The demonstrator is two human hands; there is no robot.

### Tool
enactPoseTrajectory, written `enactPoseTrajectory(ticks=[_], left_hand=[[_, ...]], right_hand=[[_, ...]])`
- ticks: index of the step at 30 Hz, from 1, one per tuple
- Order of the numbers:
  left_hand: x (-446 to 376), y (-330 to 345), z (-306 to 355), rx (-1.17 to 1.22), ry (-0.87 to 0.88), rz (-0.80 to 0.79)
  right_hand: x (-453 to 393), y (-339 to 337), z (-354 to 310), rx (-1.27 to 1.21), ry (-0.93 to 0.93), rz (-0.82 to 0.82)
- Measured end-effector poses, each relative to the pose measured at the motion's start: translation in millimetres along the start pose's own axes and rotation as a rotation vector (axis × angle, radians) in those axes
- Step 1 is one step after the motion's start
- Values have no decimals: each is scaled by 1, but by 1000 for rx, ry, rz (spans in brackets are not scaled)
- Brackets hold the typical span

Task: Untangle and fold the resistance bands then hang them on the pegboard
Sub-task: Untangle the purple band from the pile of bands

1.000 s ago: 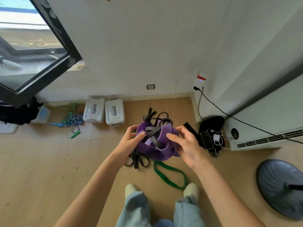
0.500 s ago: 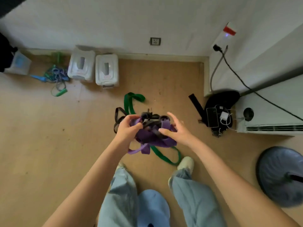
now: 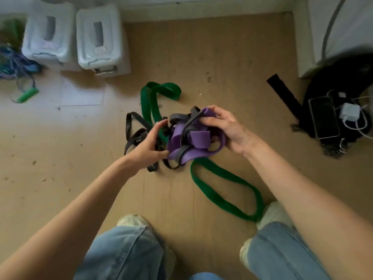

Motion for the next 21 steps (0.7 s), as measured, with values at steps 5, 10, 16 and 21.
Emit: enactPoseTrajectory(ticks=[5,10,16,21], left_hand=[[-59,23,-28,234,37,148],[-86,9,-57,205,-46,191],[-51,3,-55,458,-14,344],[13,16,-8,524,86,221]], right_hand=[[-45,-47,28,78,-4,144],[-80,-78,24,960,-6,189],[-37,-7,42,754,130,-308],[8,25,14,670,-219,85]])
Point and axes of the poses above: each hand's wrist, its own x-axis away from the middle knuckle, its own y-axis out of the palm, z = x × y, the point moved 7 cm from there along -x, towards the middle knuckle, and after that the axes turned 3 degrees about x, right-handed, at the moved point
